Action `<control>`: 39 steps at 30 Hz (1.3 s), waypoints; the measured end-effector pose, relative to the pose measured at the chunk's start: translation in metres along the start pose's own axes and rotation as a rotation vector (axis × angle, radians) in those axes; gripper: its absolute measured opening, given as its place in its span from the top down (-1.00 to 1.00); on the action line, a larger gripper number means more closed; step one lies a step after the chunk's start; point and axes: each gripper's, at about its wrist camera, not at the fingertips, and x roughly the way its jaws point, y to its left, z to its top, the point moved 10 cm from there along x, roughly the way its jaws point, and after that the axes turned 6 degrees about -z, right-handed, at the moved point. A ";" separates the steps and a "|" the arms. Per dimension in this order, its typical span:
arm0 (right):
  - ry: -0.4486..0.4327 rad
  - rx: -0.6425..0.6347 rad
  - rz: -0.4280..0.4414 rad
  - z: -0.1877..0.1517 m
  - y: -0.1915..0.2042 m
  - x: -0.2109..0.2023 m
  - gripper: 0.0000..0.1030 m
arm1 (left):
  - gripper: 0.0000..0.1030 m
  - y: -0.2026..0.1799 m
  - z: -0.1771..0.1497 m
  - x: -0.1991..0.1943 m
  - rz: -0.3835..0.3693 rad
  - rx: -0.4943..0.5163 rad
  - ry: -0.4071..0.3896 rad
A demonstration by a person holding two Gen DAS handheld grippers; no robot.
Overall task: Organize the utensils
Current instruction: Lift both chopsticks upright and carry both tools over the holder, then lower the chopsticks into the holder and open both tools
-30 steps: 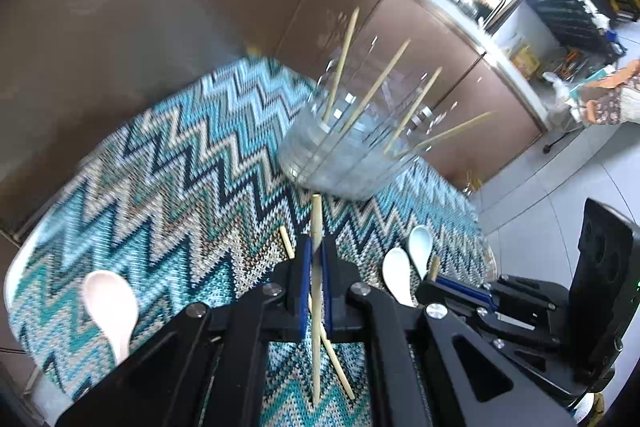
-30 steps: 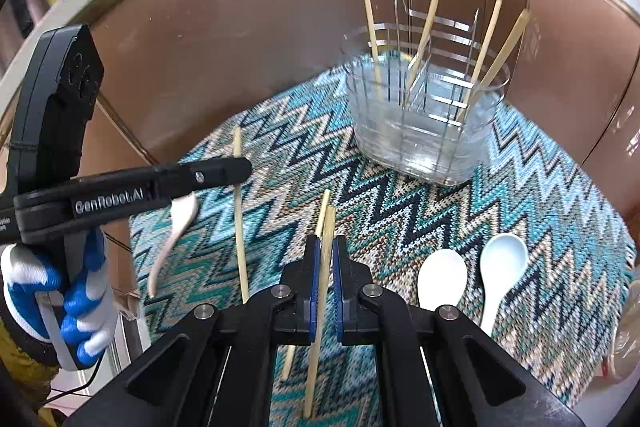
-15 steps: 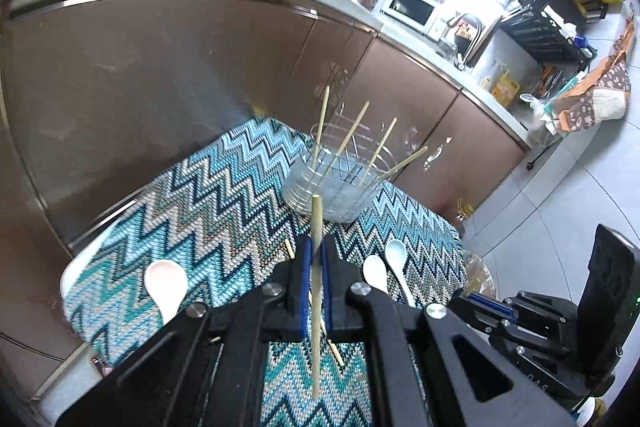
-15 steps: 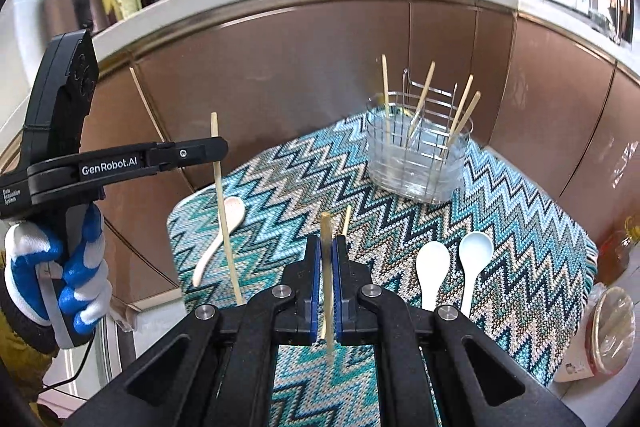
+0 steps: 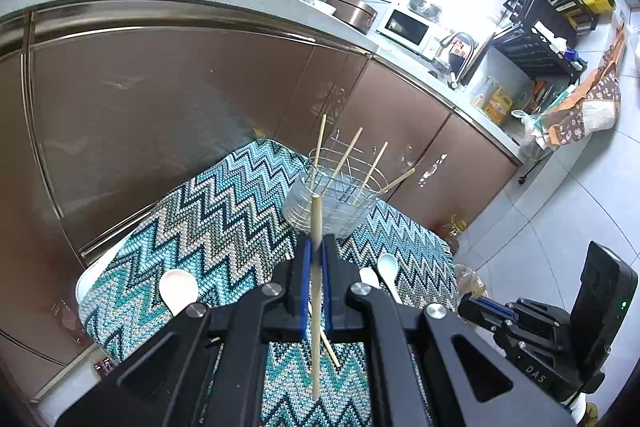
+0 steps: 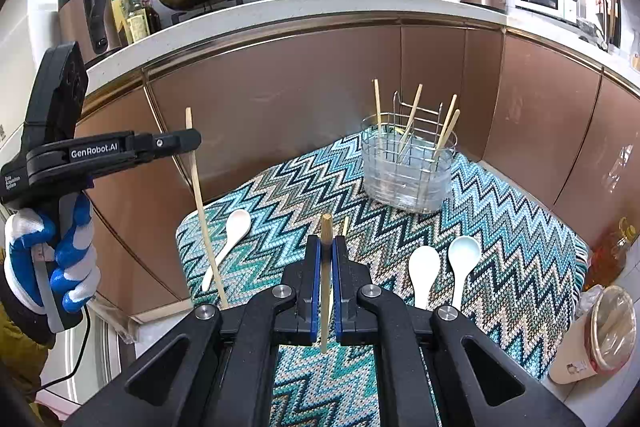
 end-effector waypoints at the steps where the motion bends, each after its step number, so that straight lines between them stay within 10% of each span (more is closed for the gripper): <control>1: -0.003 0.003 0.001 0.002 -0.001 0.000 0.90 | 0.91 0.001 0.000 0.002 -0.003 -0.002 0.002; 12: -0.089 0.035 0.030 0.039 -0.012 -0.001 0.90 | 0.91 0.006 0.027 0.013 -0.015 -0.001 -0.029; 24: -0.331 0.067 -0.004 0.151 -0.057 -0.002 0.90 | 0.91 -0.047 0.139 0.050 -0.078 0.103 -0.243; 39: -0.296 0.047 -0.133 0.172 -0.111 0.114 0.90 | 0.91 -0.028 0.166 0.210 0.086 0.186 -0.306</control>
